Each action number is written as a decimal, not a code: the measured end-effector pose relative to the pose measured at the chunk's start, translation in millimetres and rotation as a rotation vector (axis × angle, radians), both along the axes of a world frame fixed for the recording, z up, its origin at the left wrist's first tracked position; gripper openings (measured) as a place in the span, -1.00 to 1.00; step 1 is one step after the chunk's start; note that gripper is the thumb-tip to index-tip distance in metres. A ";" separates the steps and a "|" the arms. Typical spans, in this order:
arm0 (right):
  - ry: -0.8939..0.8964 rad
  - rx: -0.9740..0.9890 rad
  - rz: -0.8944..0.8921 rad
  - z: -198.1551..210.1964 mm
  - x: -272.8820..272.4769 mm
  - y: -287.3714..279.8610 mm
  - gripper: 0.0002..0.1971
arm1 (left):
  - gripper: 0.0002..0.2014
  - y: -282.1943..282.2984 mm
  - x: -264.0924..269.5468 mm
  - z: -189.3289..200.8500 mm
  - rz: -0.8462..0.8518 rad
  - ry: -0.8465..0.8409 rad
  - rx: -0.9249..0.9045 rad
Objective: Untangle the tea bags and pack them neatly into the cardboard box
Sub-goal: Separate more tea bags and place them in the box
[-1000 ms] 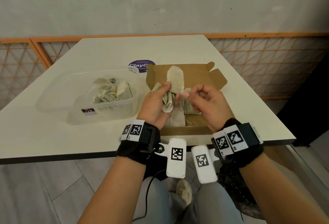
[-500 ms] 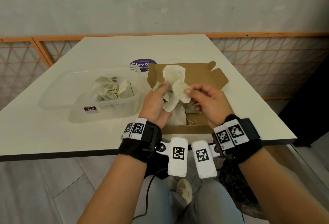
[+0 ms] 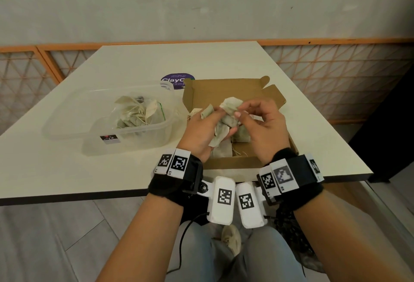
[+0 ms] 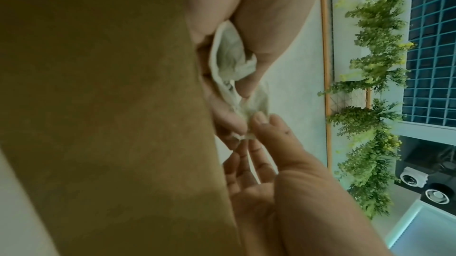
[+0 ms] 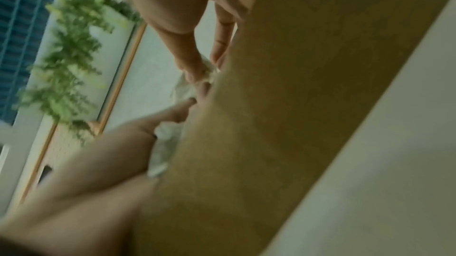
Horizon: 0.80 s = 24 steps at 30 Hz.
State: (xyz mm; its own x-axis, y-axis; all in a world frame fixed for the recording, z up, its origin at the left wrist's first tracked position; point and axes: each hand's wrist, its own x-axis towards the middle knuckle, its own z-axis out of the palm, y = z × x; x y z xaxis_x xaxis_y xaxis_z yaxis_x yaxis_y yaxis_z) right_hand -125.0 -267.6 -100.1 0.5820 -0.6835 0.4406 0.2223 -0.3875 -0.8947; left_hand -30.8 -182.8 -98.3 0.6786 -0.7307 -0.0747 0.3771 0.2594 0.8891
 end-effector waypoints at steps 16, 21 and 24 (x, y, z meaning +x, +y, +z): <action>0.050 0.308 0.054 2.0 5.6 -7.2 -0.94 | -0.91 2.0 0.5 1.3 0.009 0.100 -0.089; 0.135 0.409 0.116 4.1 7.9 -10.6 -0.95 | -0.91 1.6 2.1 -1.4 0.018 0.077 -0.080; 0.196 0.429 0.170 8.9 8.0 -13.7 -0.88 | -0.87 3.0 2.5 -1.7 0.011 0.026 -0.075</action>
